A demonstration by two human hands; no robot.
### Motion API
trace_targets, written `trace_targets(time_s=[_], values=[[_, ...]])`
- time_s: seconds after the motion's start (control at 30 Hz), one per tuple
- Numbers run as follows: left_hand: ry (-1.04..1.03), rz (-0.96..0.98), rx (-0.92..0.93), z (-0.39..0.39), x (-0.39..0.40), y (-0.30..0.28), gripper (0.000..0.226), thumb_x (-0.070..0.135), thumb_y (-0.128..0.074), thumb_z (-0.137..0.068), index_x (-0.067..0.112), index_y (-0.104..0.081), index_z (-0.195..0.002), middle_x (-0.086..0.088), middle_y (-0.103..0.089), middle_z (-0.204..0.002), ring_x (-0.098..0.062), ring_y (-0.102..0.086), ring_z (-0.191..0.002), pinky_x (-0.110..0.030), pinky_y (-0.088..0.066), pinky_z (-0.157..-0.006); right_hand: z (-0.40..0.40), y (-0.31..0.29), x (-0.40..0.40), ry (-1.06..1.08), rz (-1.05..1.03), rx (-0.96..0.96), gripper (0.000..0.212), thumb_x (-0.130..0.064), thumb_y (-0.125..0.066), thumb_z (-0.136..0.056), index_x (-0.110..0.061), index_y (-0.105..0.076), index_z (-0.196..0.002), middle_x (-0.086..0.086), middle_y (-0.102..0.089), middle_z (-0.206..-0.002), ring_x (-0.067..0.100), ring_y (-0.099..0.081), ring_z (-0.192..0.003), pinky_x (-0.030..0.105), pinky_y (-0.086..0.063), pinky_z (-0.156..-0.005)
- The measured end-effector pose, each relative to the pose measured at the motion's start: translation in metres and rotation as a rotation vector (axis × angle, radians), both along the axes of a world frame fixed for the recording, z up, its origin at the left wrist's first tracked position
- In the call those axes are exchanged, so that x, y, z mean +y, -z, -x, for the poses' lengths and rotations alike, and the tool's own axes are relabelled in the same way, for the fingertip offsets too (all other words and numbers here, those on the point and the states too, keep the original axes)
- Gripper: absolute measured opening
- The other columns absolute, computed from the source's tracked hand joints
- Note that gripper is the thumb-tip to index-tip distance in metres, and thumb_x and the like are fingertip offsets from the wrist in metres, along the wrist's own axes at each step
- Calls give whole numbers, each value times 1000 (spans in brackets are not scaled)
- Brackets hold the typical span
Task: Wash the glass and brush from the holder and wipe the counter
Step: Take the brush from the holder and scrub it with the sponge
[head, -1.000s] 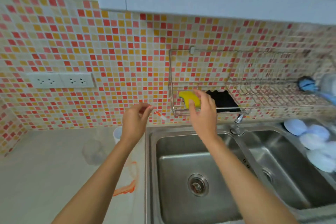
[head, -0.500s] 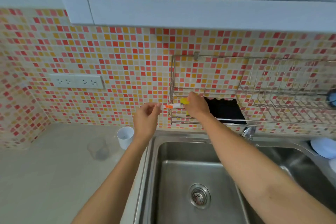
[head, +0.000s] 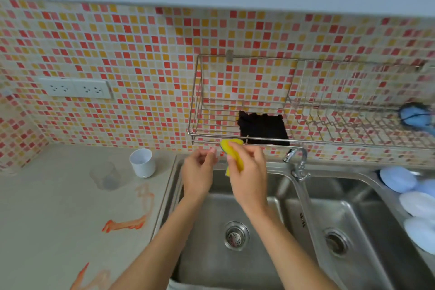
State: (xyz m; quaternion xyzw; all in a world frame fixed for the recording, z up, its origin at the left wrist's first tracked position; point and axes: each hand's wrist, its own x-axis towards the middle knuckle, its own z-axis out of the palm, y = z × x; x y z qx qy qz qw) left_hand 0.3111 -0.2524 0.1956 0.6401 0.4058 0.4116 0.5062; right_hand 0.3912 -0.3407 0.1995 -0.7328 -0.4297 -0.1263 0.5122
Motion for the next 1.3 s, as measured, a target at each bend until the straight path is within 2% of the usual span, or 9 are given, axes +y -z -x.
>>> trace_targets(time_s=[0.07,0.2,0.33,0.5,0.67,0.97,1.07,1.17,1.3], values=[[-13,32,5,-11,-14,7,23,32,-61,-93,14,-69,-81,5,-71,-72,-9,-67,-73,-26,-50,-71,-4,17,-5,36,41,-9,37,-13,-67,-89,-24,-66,-124,0,-53,-106,13,-52,-100,13,-39,-92],[-42,102,53,-22,-28,26,30,36,-59,-94,12,-69,-81,2,-71,-73,-12,-67,-74,-33,-54,-75,-4,49,-18,18,117,-28,41,-18,-64,-92,-23,-61,-132,7,-56,-116,18,-52,-108,17,-39,-94],[-33,104,83,-22,-41,35,26,34,-59,-94,12,-69,-84,2,-72,-75,-13,-68,-77,-34,-54,-79,-16,69,-31,42,174,2,40,-20,-58,-95,-25,-58,-134,8,-56,-114,23,-54,-104,34,-51,-90],[-13,76,141,-19,-55,39,25,35,-57,-95,14,-67,-91,4,-72,-80,-9,-68,-80,-23,-51,-73,-13,76,-42,22,178,30,40,-15,-62,-93,-20,-60,-133,0,-53,-111,4,-44,-106,20,-45,-92],[12,-28,189,-20,-58,37,24,35,-57,-95,14,-67,-91,5,-71,-80,-4,-66,-76,-11,-45,-64,-17,74,-45,36,209,-27,41,-14,-64,-91,-22,-62,-131,4,-54,-106,19,-47,-100,21,-45,-82],[90,-214,269,-18,-52,42,18,28,-59,-95,11,-66,-92,6,-69,-77,-1,-61,-66,-8,-42,-58,-37,71,-45,60,246,-24,35,-10,-65,-88,-22,-69,-120,4,-54,-102,25,-51,-96,35,-52,-84],[86,-232,262,-16,-51,44,15,25,-60,-95,11,-67,-93,6,-70,-80,-1,-63,-70,-6,-42,-58,-29,72,-45,9,233,-76,38,-10,-64,-88,-24,-67,-124,2,-52,-104,21,-47,-96,26,-47,-82],[76,-220,264,-15,-50,46,16,26,-60,-95,12,-67,-92,7,-69,-77,1,-60,-64,-7,-40,-55,-23,74,-45,55,227,-29,41,-10,-65,-87,-25,-66,-125,3,-52,-103,22,-48,-95,29,-50,-80],[36,-115,228,-14,-47,49,21,31,-58,-95,13,-68,-94,6,-71,-80,-4,-66,-75,-19,-52,-69,-15,79,-47,14,231,-98,41,-12,-66,-88,-22,-64,-128,5,-53,-106,24,-50,-95,30,-51,-75]])
